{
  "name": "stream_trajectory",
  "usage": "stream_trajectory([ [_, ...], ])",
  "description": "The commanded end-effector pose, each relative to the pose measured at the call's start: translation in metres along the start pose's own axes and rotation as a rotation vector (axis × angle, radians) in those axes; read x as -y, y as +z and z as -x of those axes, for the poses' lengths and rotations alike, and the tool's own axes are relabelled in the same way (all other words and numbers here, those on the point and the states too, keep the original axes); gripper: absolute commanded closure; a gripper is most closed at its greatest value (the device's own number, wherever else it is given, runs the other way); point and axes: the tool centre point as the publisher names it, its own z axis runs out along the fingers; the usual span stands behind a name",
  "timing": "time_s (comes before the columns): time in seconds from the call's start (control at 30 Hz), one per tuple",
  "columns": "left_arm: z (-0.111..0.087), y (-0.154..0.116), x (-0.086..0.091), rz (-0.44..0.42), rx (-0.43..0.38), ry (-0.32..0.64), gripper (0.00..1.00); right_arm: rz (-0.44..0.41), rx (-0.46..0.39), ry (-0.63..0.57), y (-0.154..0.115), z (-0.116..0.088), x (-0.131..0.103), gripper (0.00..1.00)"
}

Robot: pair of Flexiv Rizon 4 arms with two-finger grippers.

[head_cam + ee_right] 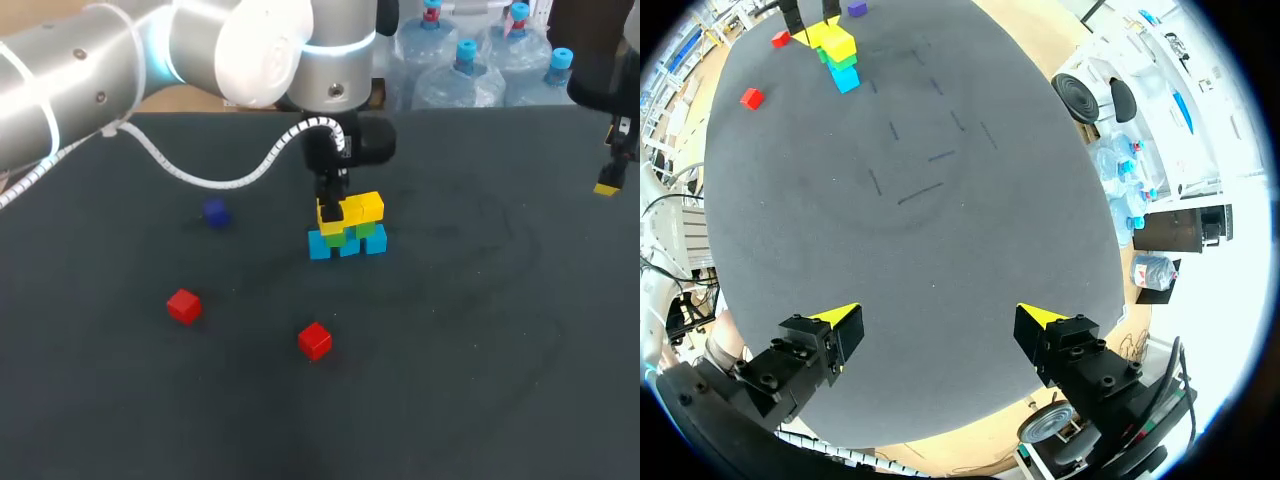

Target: Place the blue cubes, place green cubes on the blue cubes, place the yellow cubes on the green cubes, then place the red cubes on the yellow cubes, and place purple cube on the red cubes.

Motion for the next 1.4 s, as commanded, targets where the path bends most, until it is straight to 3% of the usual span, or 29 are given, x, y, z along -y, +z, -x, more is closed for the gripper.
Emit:
stream_trajectory([
  [0.03, 0.001, 0.002, -0.004, -0.009, 0.001, 0.003, 1.0, 0.001, 0.001, -0.001, 0.001, 0.0, 0.001, 0.0],
  [0.4, -0.001, 0.005, -0.005, -0.011, 0.01, -0.001, 1.0, 0.001, 0.001, -0.001, 0.001, 0.0, 0.001, 0.0],
  [0.43, -0.001, 0.005, -0.005, -0.012, 0.011, -0.001, 0.95, 0.001, 0.001, -0.001, 0.001, 0.0, 0.001, 0.0],
  [0.5, -0.001, 0.005, -0.004, -0.013, 0.014, -0.001, 0.82, 0.001, 0.001, -0.001, 0.001, 0.0, 0.001, 0.0],
  [0.57, -0.001, 0.005, -0.004, -0.016, 0.02, -0.001, 0.52, 0.001, 0.001, -0.001, 0.001, 0.0, 0.001, 0.0],
  [0.6, -0.001, 0.005, -0.004, -0.017, 0.021, -0.002, 0.09, 0.001, 0.001, -0.001, 0.001, 0.0, 0.001, 0.0],
  [0.63, -0.001, 0.005, -0.004, -0.021, 0.024, -0.003, 0.0, 0.001, 0.001, -0.001, 0.001, 0.0, 0.001, 0.0],
  [1.1, -0.006, 0.004, -0.004, -0.009, 0.055, -0.034, 0.0, 0.001, 0.001, -0.001, 0.001, 0.0, 0.001, 0.0],
  [1.4, -0.02, -0.005, -0.003, 0.034, 0.1, -0.066, 0.0, 0.001, 0.001, -0.001, 0.001, 0.0, 0.001, 0.0],
])
